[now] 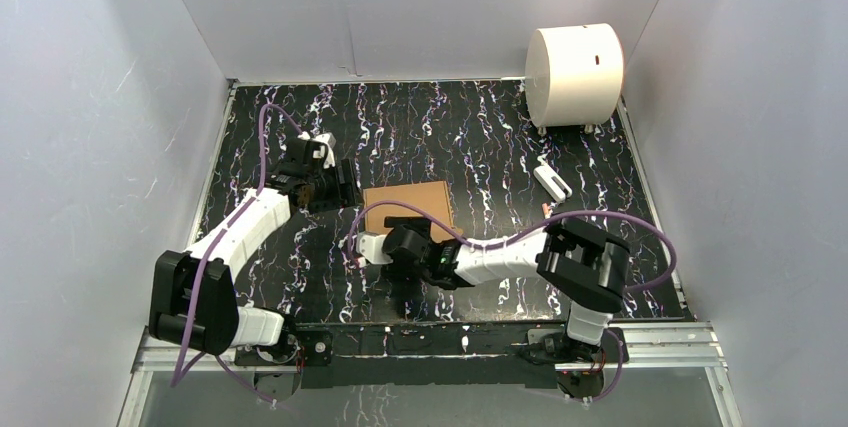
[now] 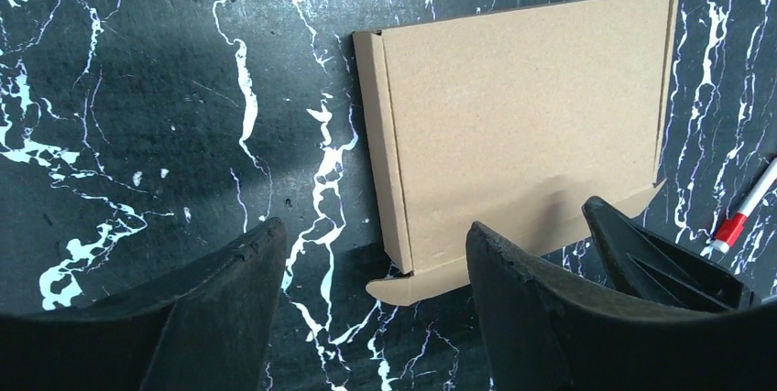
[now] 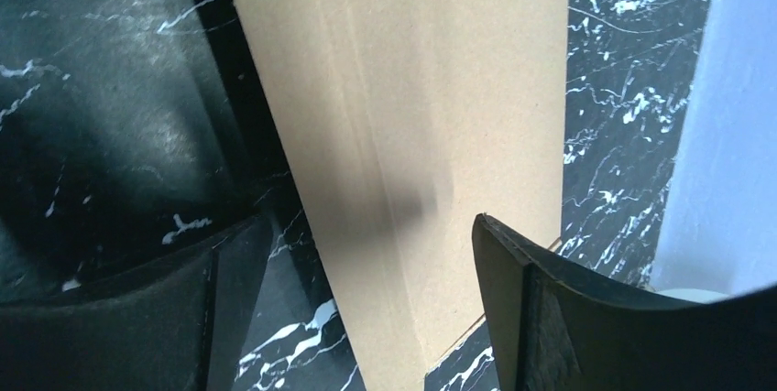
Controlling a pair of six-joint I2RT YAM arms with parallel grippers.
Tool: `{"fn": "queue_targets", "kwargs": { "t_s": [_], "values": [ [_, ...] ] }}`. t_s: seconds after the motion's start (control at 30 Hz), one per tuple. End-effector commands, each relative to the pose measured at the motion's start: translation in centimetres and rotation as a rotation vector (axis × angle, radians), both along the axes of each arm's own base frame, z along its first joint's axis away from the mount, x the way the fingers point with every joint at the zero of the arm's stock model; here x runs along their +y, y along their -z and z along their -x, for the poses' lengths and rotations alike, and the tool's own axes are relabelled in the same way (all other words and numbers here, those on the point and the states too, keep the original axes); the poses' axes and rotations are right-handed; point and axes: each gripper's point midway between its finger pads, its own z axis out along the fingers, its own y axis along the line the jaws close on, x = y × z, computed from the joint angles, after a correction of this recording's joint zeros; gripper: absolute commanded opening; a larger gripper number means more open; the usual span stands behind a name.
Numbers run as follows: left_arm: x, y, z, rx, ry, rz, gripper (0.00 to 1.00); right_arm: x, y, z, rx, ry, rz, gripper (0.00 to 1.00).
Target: Fold the paper box
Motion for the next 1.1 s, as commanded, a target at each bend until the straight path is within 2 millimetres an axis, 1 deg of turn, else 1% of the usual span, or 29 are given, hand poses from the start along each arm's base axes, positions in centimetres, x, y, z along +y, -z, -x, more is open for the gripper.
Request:
{"fn": "queue_targets", "kwargs": {
  "t_s": [0.0,0.07,0.17,0.23,0.3,0.4,0.47,0.53,0.63,0.73,0.8,0.97,1.03,1.07],
  "values": [
    [0.4,0.0,0.7,0.012,0.031,-0.01,0.69,-0.5,1.0,-1.3,-0.129,0.026,0.04,0.88],
    [0.6,0.1,0.7,0.011,0.028,-0.01,0.69,-0.7,1.4,-1.6,-0.173,0.028,0.057,0.86],
    [0.7,0.1,0.7,0.013,0.029,-0.01,0.69,-0.8,2.1,-1.7,-0.19,0.024,0.072,0.81],
    [0.7,0.1,0.7,0.014,0.028,-0.01,0.69,-0.8,2.5,-1.8,-0.209,0.025,0.087,0.77],
    [0.7,0.0,0.7,0.013,0.028,-0.006,0.69,-0.8,2.6,-1.9,-0.23,0.022,0.094,0.7],
    [0.7,-0.1,0.7,0.01,0.029,-0.004,0.69,-0.5,2.0,-1.9,-0.266,0.018,0.089,0.55],
    [0.7,-0.2,0.8,0.007,0.029,-0.001,0.69,-0.3,1.3,-2.1,-0.288,0.022,0.076,0.42],
    [0.7,-0.5,0.7,-0.003,0.03,0.003,0.68,0.0,0.2,-2.2,-0.306,0.027,0.057,0.28],
    [0.8,-1.1,0.6,-0.026,0.026,0.001,0.68,0.4,-1.4,-2.3,-0.307,0.023,0.035,0.15],
    [0.9,-2.4,0.3,-0.066,0.013,0.004,0.68,1.1,-2.9,-2.0,-0.274,0.007,0.02,0.05],
    [1.0,-3.7,0.0,-0.099,0.001,0.01,0.68,1.4,-3.7,-1.6,-0.243,-0.008,0.025,0.01],
    [1.5,-8.0,-0.2,-0.216,-0.041,0.025,0.69,1.9,-5.4,-0.4,-0.147,-0.051,0.026,0.0],
    [1.8,-9.2,0.0,-0.241,-0.051,0.02,0.69,1.8,-5.7,0.4,-0.09,-0.07,0.043,0.0],
    [2.0,-9.8,0.1,-0.251,-0.056,0.015,0.69,2.1,-6.1,0.6,-0.068,-0.077,0.028,0.0]
  ]
}}
